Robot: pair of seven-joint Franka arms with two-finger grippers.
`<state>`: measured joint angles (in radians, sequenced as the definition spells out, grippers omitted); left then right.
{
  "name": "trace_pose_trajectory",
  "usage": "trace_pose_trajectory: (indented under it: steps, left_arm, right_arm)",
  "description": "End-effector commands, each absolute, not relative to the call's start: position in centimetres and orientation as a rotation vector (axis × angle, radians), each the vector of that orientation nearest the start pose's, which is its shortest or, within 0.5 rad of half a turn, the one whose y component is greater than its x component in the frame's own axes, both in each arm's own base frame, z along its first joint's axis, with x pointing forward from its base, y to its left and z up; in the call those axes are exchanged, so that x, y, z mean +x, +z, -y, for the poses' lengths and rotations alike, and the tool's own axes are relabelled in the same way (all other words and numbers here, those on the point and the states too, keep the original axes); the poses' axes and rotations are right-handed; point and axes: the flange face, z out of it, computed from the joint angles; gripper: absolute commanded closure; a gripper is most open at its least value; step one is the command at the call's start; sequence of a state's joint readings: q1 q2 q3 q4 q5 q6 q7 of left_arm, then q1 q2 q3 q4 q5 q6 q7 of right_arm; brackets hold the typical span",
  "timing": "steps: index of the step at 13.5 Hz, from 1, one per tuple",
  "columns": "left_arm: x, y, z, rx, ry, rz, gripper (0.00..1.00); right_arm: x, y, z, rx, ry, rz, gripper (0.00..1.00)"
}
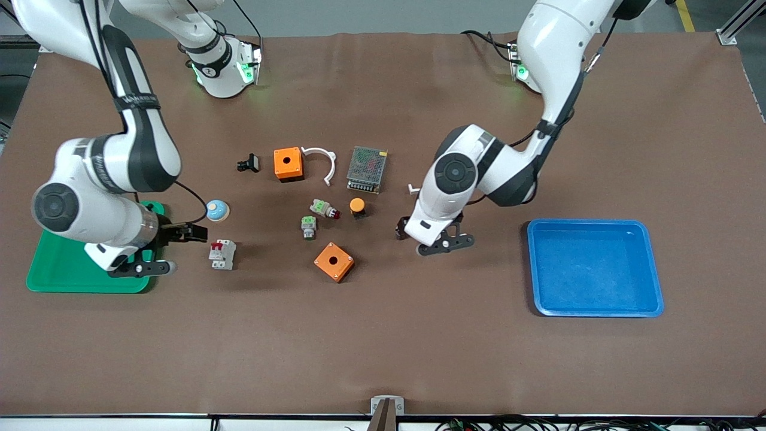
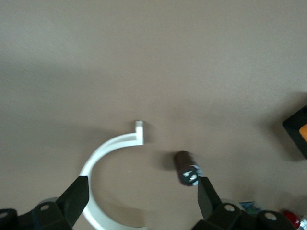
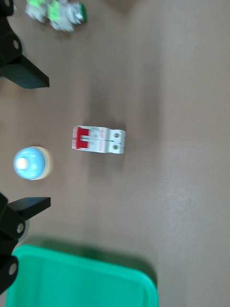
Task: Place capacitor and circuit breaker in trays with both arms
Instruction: 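Grasp the breaker with the right gripper while the left gripper grasps the capacitor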
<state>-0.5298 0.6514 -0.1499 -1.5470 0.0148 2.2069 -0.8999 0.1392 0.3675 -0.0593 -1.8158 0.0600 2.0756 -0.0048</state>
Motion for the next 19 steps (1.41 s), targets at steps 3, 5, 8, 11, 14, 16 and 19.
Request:
trace_pose_trajectory:
  steps: [3,5,8,11,14,16,19]
  left_arm:
    - [55.1,23.0,47.2,-3.192,0.024,0.550,0.01]
    - [54.7,22.0,47.5,-3.188,0.036,0.556,0.10]
    - [54.1,20.9,47.9,-3.176,0.052,0.550,0.22]
    - [53.8,19.6,47.9,-3.168,0.071,0.524,0.29]
    - [53.8,19.1,47.7,-3.163,0.077,0.511,0.40]
    - [53.7,18.6,47.7,-3.159,0.084,0.506,0.46]
    - [53.7,18.5,47.7,-3.158,0.084,0.502,0.55]
  right_arm:
    - [59.9,27.3,-6.0,-3.088,0.090,0.026,0.01]
    - [59.9,25.6,-6.8,-3.088,0.099,-0.021,0.01]
    - [60.1,23.1,-7.5,-3.095,0.080,-0.014,0.01]
    - [60.3,21.7,-7.6,-3.099,0.060,-0.019,0.03]
    - [60.2,21.1,-7.5,-3.101,0.072,-0.028,0.45]
    - [60.2,21.1,-7.5,-3.100,0.072,-0.030,0.65]
    - [60.4,21.3,-7.2,-3.100,0.072,-0.037,0.82]
